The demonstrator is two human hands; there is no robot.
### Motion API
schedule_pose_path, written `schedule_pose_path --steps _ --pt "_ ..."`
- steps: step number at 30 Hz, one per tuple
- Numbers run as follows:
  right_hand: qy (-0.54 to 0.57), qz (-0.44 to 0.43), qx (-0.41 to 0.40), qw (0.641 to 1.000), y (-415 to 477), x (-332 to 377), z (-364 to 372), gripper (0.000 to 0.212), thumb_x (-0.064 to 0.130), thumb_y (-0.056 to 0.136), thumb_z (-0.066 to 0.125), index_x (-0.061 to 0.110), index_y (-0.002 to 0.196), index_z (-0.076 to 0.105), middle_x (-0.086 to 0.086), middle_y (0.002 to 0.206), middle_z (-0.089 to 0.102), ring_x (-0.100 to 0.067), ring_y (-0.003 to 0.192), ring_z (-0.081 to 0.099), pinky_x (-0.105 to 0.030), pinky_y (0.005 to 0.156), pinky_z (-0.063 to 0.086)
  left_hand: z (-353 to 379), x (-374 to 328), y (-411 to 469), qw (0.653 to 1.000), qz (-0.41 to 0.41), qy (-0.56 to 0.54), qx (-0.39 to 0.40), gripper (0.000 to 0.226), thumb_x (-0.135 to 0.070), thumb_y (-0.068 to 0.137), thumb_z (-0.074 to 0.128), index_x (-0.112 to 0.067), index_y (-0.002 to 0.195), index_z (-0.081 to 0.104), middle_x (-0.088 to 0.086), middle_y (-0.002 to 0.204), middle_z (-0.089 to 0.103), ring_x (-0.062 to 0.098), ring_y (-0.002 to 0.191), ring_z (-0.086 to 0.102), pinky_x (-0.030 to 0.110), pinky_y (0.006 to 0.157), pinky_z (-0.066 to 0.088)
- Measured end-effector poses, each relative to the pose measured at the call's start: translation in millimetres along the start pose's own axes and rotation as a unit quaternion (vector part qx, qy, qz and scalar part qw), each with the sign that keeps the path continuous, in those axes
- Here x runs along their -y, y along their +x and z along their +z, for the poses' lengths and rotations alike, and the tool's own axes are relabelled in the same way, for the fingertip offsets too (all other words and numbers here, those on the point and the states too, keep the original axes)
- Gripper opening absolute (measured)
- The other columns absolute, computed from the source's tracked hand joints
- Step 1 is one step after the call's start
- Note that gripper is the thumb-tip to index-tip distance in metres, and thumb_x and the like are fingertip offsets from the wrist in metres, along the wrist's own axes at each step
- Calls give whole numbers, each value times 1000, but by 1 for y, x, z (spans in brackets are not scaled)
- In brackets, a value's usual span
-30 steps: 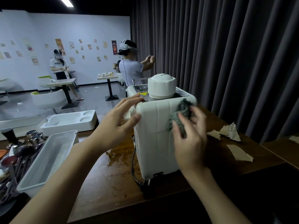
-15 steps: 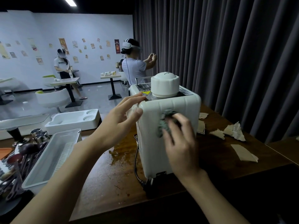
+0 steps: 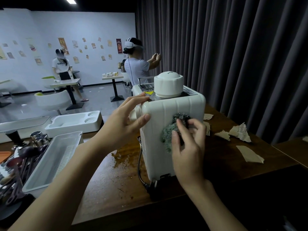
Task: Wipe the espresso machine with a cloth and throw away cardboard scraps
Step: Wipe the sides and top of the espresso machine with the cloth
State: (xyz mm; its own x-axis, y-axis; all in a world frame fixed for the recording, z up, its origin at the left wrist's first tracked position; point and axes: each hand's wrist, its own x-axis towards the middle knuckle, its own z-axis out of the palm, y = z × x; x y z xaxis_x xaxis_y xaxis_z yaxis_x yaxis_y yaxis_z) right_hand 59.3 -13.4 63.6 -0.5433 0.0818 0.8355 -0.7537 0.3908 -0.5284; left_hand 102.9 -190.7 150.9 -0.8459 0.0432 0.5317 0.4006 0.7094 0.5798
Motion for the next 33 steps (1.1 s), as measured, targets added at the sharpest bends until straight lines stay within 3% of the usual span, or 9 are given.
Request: schedule_pose_path --steps 6,11,15,18,21,26,28,30,33 --pt "-27 31 -65 997 18 -27 -19 32 8 86 72 4 117 68 -11 110 61 -13 102 57 -13 89 45 0 3 1 1000 -1 9 -1 51 -53 89 54 -40 138 45 -23 149 38 -1 135 40 0 88 40" --pt "-13 41 -98 994 1 3 10 24 3 83 72 1 107 70 -14 105 59 -3 101 47 -1 91 33 1 6 1 1000 4 20 -8 52 -54 90 53 -38 139 46 -22 152 37 4 138 40 24 103 41" --pt "-3 -21 -15 1000 -20 21 27 19 5 85 72 5 103 71 -9 110 58 -10 95 57 -9 85 43 1 4 0 1000 7 -5 -7 52 -52 89 54 -36 138 47 -21 151 38 2 137 42 7 93 43" --pt "1 -13 -15 1000 -13 12 17 19 2 84 72 2 103 71 -10 108 59 -9 94 56 -8 85 44 1 3 0 1000 8 -14 -2 52 -51 89 55 -37 138 47 -21 151 38 -2 134 43 0 88 42" --pt "-3 54 -95 994 4 -8 0 22 0 82 73 -2 104 70 -12 103 59 -2 96 49 -5 88 41 0 3 0 1000 8 -7 1 51 -55 87 54 -41 136 46 -22 151 36 -11 127 43 -1 85 41" --pt "-11 142 -146 979 7 -22 -4 23 10 85 72 3 106 63 -6 98 59 -6 89 50 -16 79 47 1 9 2 1000 12 17 -5 49 -57 89 52 -44 136 44 -25 150 36 3 136 39 16 96 40" --pt "-11 117 -139 983 -2 -13 6 19 10 85 73 3 99 62 -5 97 57 -7 91 51 -19 80 48 1 10 2 1000 13 15 -9 48 -56 91 53 -43 136 44 -25 150 36 3 137 40 18 97 40" --pt "-9 67 -107 992 -17 1 21 18 14 86 73 0 96 67 -11 104 60 -9 99 53 -9 88 41 1 10 2 1000 20 7 -12 46 -55 93 53 -41 137 45 -25 149 37 2 137 41 14 97 42" --pt "11 64 -36 997 -42 26 35 36 35 88 67 5 109 68 -11 125 51 -9 117 48 -5 95 37 2 8 1 1000 25 -4 -12 49 -52 91 54 -39 137 46 -24 149 38 2 138 41 4 92 44"
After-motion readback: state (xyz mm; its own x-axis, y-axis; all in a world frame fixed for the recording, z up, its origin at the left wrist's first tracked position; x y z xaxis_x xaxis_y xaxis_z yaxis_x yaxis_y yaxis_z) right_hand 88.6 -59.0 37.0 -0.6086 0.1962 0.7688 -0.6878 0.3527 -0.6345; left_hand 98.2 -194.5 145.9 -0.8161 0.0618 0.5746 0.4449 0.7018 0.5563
